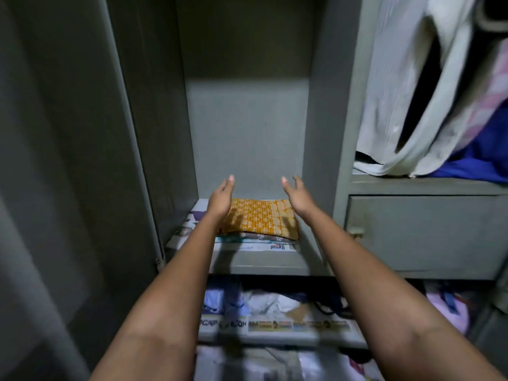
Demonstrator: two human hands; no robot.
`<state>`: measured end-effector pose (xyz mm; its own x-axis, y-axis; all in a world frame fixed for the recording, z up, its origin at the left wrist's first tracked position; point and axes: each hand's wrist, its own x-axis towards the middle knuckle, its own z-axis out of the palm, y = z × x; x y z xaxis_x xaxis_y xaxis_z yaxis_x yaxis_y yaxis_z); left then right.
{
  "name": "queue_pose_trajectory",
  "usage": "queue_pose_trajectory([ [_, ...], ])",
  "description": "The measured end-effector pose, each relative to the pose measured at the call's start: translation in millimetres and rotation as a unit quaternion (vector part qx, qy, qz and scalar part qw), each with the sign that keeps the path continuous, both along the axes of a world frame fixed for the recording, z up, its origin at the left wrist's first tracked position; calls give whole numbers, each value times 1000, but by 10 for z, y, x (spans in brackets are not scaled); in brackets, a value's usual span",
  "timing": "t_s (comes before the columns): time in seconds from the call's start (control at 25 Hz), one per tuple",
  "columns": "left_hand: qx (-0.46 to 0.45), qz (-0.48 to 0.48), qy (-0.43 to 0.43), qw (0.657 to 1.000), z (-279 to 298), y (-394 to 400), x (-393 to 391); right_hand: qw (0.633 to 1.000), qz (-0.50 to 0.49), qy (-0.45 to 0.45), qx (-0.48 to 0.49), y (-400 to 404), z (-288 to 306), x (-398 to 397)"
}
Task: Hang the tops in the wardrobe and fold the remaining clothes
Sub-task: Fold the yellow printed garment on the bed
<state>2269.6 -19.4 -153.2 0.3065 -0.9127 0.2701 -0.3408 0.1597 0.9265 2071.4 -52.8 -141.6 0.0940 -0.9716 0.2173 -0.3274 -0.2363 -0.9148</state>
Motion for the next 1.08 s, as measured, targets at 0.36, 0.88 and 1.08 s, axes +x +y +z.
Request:
queue_pose_trajectory([
  [0.36, 115, -68, 110, 985, -881, 2097, -949, 987, 4, -7, 158, 2099, -940, -1028],
  [0.88, 88, -346, 102, 928, -144, 3345, -2639, 948, -302, -89, 43, 4483, -331, -2668],
  [1.08, 111, -507, 124, 846, 52, 4140, -3629, 883, -454, -112, 35, 6027, -166, -3307],
])
